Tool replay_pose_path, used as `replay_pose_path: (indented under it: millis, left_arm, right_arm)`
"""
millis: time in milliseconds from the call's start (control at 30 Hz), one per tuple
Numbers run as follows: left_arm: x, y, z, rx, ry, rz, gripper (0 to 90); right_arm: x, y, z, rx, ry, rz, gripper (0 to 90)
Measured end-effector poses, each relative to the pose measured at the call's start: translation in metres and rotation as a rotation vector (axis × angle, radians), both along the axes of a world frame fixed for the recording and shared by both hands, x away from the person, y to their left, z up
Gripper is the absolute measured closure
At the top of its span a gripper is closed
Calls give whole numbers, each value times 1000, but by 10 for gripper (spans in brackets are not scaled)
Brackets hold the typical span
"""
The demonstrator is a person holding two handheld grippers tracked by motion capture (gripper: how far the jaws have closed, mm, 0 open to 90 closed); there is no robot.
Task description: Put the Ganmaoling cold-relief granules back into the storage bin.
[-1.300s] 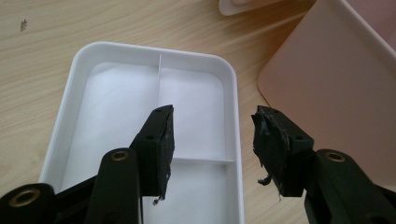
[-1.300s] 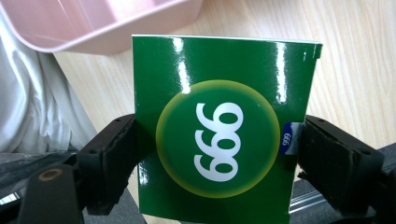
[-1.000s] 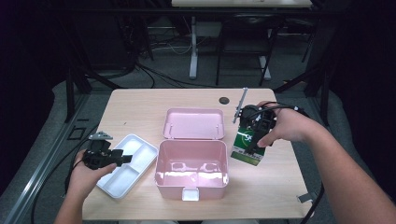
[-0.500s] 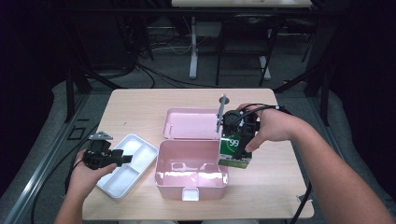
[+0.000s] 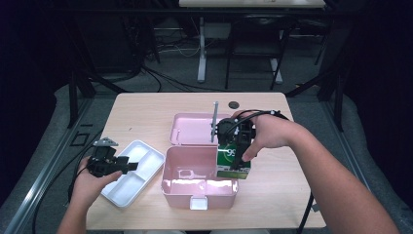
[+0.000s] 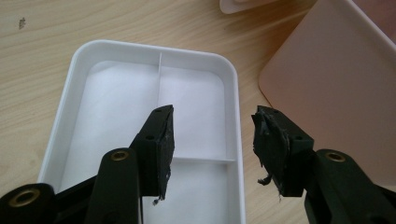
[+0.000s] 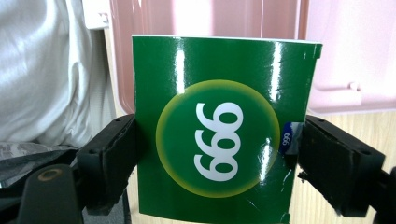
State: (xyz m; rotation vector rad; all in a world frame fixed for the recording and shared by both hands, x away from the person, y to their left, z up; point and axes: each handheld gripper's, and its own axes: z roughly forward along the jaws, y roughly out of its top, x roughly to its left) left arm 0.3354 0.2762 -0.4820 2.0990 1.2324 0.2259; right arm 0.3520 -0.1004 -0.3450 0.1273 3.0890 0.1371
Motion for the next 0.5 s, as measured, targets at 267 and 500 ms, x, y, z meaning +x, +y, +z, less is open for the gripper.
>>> replay_pose_path:
  millis: [267,500]
  left_arm:
    - [0,1,1,-1,-1,-5,484]
    - [0,1,1,-4,-3,-2,484]
  right_arm:
    - [-1,15,-2,-8,7,18,163]
    - [-1,23,-5,-8,6,36,162]
